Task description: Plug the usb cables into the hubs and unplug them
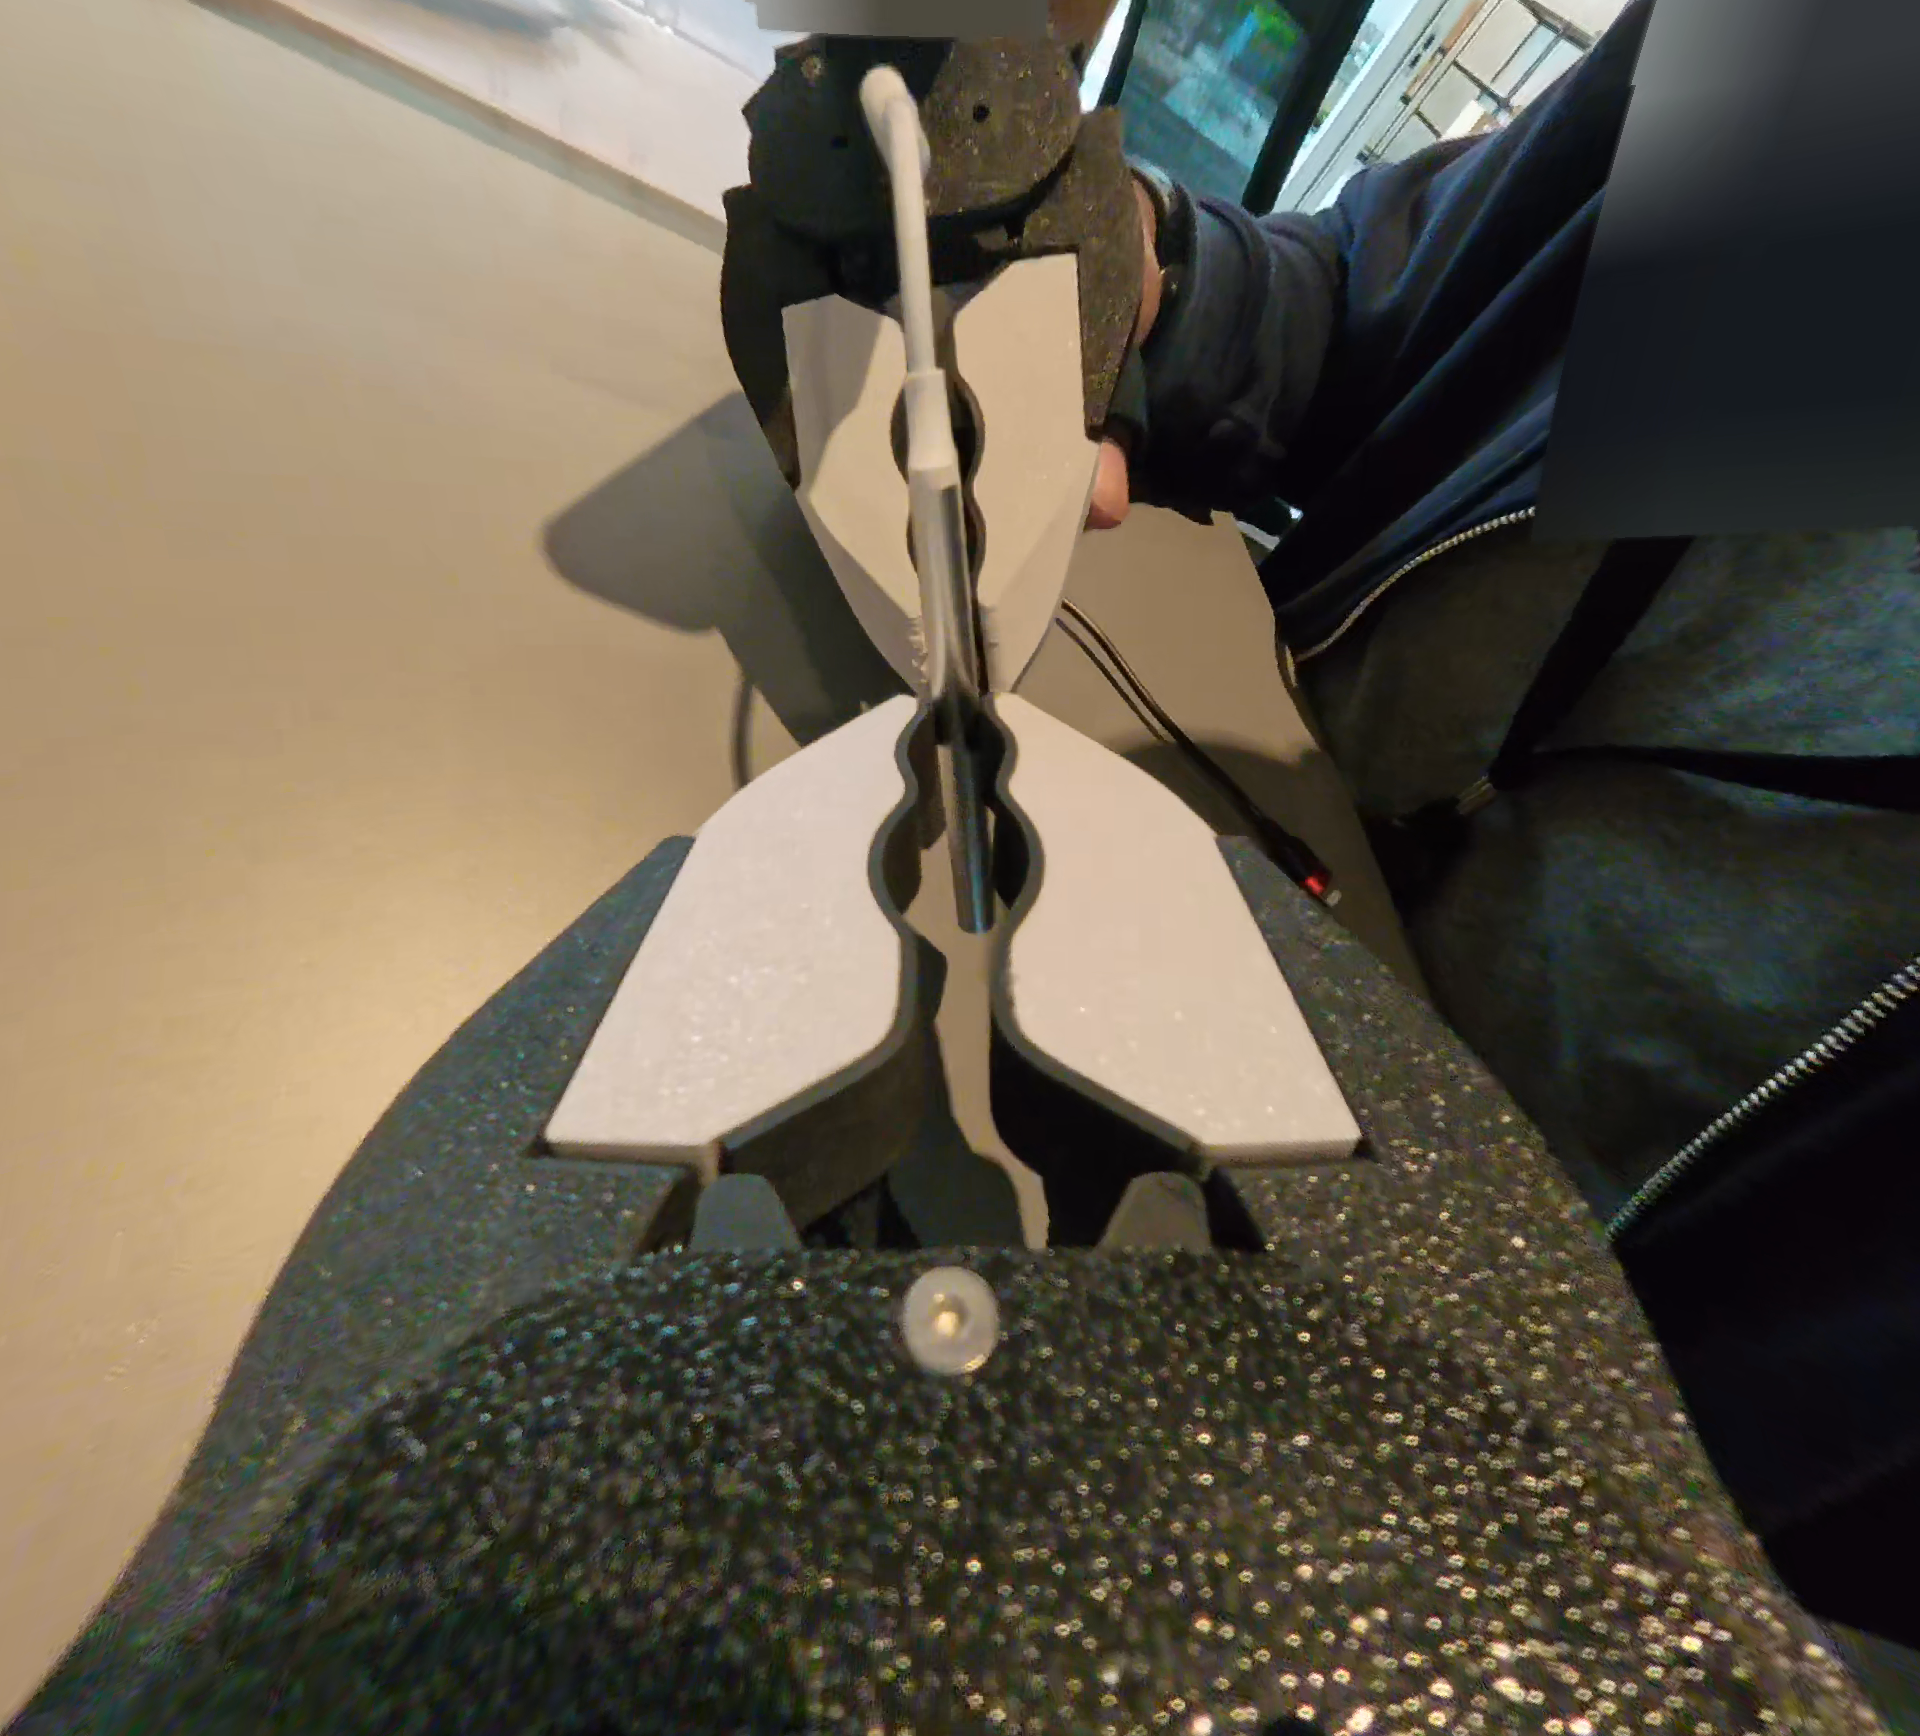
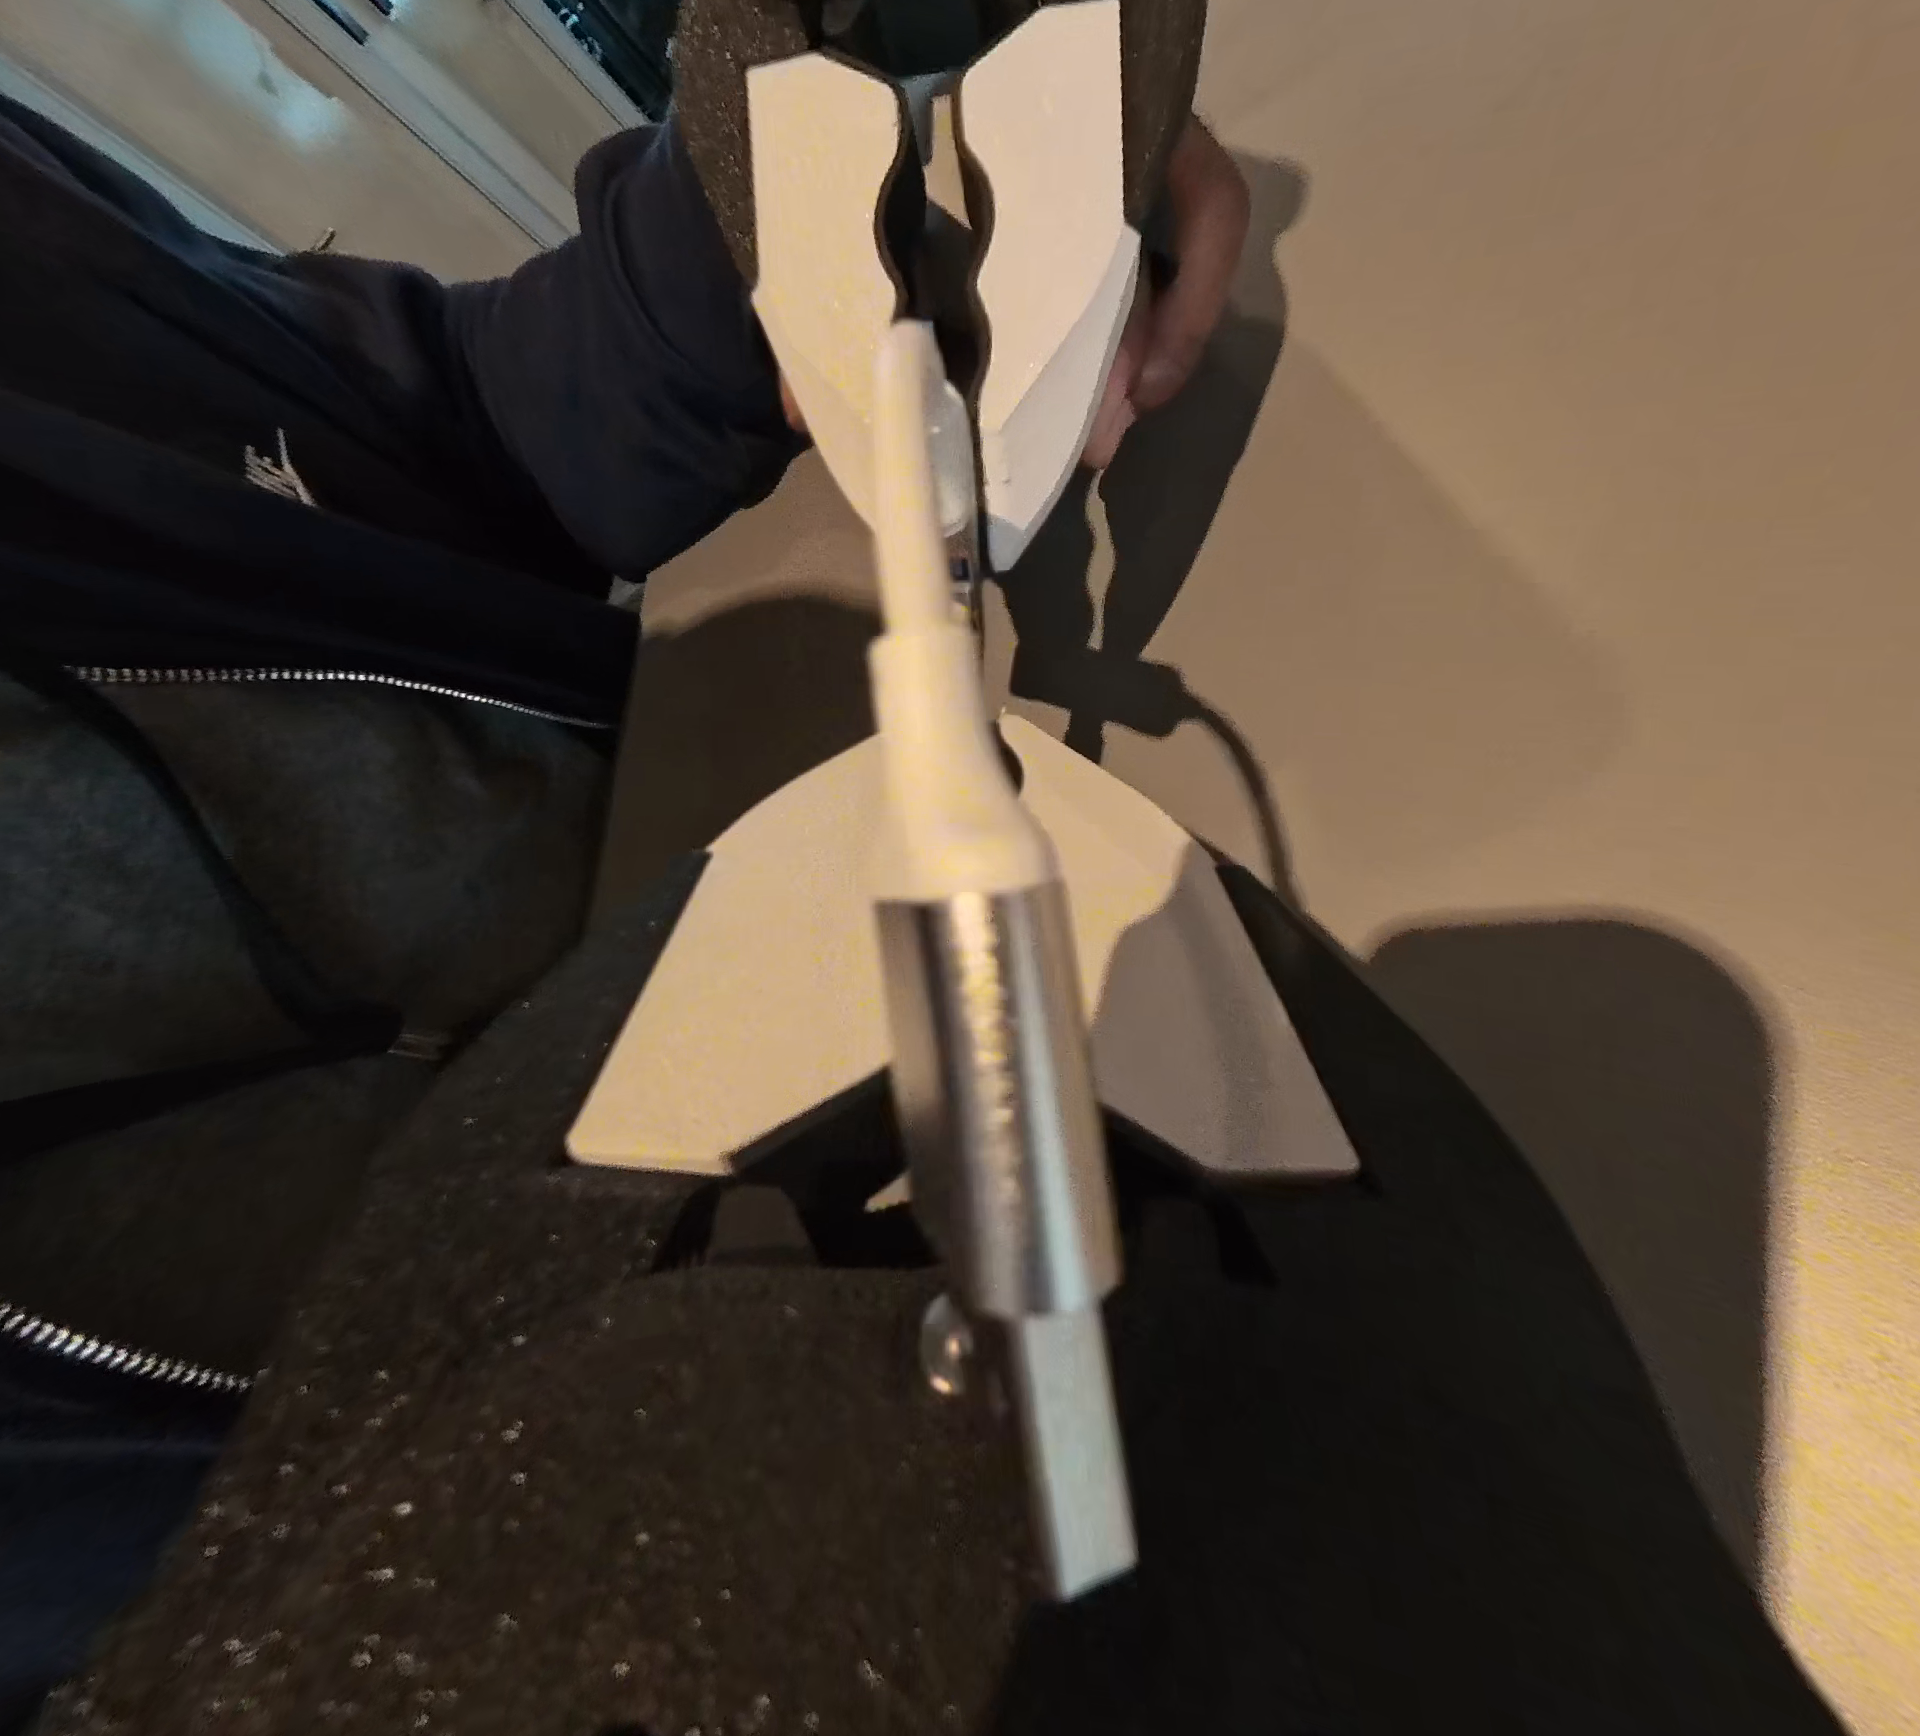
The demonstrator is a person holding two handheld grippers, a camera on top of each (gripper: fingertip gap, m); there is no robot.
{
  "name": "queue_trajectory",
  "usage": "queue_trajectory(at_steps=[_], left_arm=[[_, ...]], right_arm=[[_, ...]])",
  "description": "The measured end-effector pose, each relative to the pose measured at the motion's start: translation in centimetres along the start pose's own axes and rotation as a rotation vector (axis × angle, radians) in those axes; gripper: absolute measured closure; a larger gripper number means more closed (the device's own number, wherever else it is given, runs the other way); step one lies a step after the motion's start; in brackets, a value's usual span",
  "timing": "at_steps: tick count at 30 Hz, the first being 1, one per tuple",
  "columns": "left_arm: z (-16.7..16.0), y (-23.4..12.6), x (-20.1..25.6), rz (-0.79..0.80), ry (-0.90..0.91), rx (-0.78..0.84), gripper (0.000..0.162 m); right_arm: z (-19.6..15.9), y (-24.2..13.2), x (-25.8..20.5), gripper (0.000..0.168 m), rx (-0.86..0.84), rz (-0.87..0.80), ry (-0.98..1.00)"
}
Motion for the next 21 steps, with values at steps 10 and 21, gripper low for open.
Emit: queue_trajectory(at_steps=[10, 21], left_arm=[[0.39, -0.19, -0.1, 0.007, -0.041, 0.028, 0.151], [-0.11, 0.26, 0.61, -0.019, -0.001, -0.028, 0.154]], right_arm=[[0.18, 0.34, -0.31, 0.162, 0.01, -0.006, -0.024], [-0.44, 0.69, -0.46, 0.163, -0.05, -0.009, -0.051]])
Point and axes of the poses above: each gripper's, where its closed fingertips meet, y out along the fingers, z out of its top, x = y × z across the jaws, the point moved 3 cm from there along -y, back along the fingers, and after that the axes turned 1 degree about z, right-handed, at the moved point
